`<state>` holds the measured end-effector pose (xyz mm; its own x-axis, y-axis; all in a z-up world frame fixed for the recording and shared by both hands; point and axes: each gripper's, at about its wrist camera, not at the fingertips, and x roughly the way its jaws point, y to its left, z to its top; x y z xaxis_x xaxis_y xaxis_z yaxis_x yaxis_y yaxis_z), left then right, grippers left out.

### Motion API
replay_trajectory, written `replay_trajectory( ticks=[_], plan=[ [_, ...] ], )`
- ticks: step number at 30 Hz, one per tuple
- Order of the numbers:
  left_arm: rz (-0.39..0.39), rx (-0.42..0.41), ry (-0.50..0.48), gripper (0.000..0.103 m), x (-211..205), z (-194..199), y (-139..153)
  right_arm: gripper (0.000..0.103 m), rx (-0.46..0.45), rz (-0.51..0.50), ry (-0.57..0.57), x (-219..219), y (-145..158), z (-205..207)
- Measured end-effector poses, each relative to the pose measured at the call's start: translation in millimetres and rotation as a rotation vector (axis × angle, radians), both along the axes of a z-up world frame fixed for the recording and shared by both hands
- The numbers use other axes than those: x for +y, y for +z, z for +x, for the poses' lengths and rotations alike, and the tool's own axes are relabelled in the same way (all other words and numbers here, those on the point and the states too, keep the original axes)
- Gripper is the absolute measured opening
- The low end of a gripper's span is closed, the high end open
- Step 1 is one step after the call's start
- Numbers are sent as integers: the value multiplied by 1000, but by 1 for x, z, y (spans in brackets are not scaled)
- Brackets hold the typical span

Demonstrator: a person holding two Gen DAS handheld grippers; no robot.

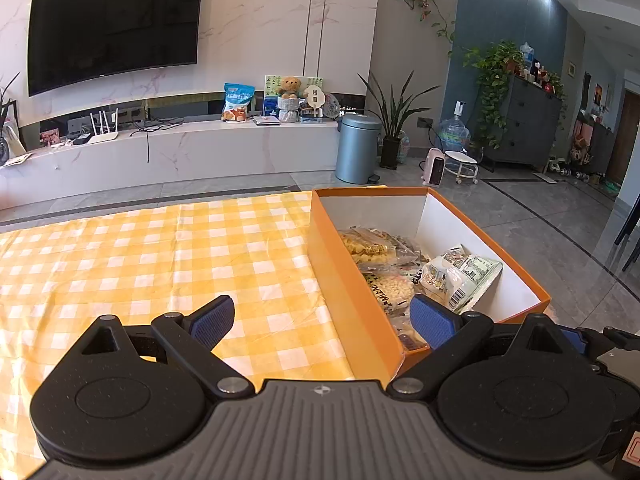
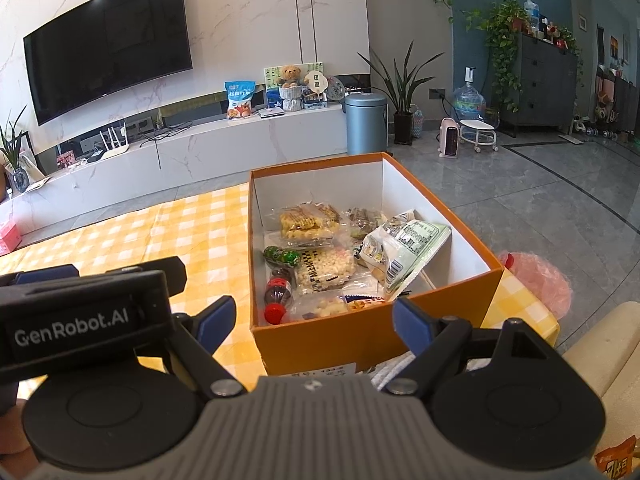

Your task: Organize snacks

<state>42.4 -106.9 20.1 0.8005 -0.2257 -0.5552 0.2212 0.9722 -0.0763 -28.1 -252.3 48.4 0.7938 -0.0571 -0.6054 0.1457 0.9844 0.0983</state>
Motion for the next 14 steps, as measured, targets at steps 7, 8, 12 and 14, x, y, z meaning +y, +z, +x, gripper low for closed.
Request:
replay_trajectory(
  ticks=[7, 8, 12, 14],
  plan=[
    [11, 7, 3, 103, 3, 1, 1, 84, 2, -1, 1, 0, 0, 0],
    [11, 9, 4, 103, 3, 1, 1, 84, 3, 1, 2, 0, 0, 0],
    [12, 13, 5, 103, 3, 2, 1, 84, 7, 0, 2, 1, 0, 1],
    [14, 13, 7, 103, 4, 2, 1, 84, 7, 2, 4, 1, 0, 1]
  ],
)
